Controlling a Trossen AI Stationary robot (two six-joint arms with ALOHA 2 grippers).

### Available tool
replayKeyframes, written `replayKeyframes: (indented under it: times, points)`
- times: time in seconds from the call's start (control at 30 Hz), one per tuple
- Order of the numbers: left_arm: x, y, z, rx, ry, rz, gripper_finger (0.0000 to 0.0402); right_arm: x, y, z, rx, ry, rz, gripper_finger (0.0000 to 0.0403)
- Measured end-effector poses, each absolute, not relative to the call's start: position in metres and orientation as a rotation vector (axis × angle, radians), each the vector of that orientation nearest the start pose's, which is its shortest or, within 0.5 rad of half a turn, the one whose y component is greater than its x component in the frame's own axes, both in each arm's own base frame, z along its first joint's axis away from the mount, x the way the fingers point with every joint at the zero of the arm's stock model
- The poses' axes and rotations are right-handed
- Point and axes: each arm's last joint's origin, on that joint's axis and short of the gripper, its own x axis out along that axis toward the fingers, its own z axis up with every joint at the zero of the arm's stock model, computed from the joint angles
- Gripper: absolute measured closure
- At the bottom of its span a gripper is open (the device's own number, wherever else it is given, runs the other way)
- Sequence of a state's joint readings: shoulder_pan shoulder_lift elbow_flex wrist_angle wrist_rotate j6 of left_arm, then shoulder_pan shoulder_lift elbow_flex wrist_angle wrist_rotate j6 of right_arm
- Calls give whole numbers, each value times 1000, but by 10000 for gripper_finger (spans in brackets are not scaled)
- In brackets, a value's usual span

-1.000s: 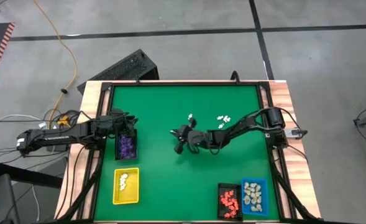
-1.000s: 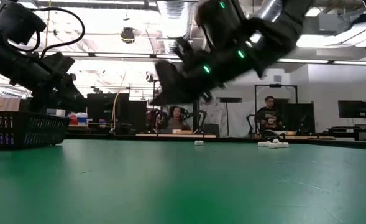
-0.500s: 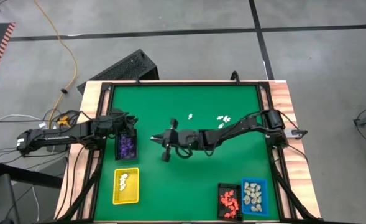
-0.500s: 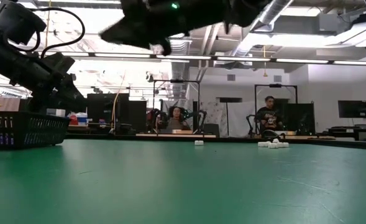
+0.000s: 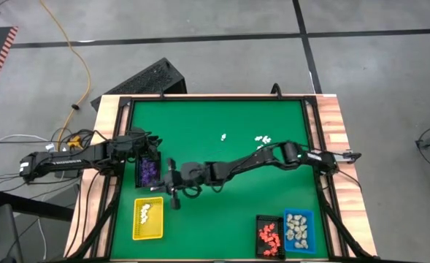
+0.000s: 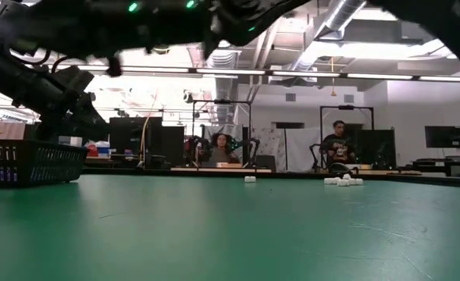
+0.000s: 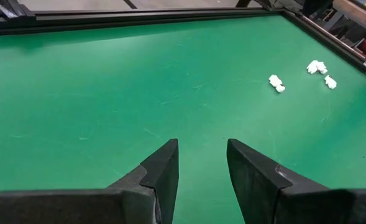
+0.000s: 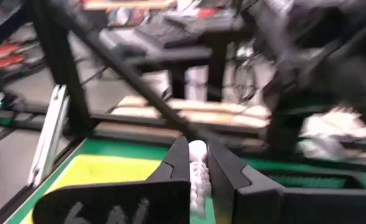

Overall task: Sort Halloween decoration
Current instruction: Put the white skeleton toy into the yellow basket

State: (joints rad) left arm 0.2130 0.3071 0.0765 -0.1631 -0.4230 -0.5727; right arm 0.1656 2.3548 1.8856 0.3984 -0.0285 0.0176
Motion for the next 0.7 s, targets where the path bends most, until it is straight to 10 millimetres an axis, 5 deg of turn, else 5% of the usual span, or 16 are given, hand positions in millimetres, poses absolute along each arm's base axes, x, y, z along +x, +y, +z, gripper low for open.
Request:
replayKeyframes:
  times: [0.27,0.7]
  points:
    - [103,34,149,-507,212,712,276,571,106,210,17,155,331,363]
    - [103,34,149,-508,214,707,276,572,111,206,-27,164,445,291]
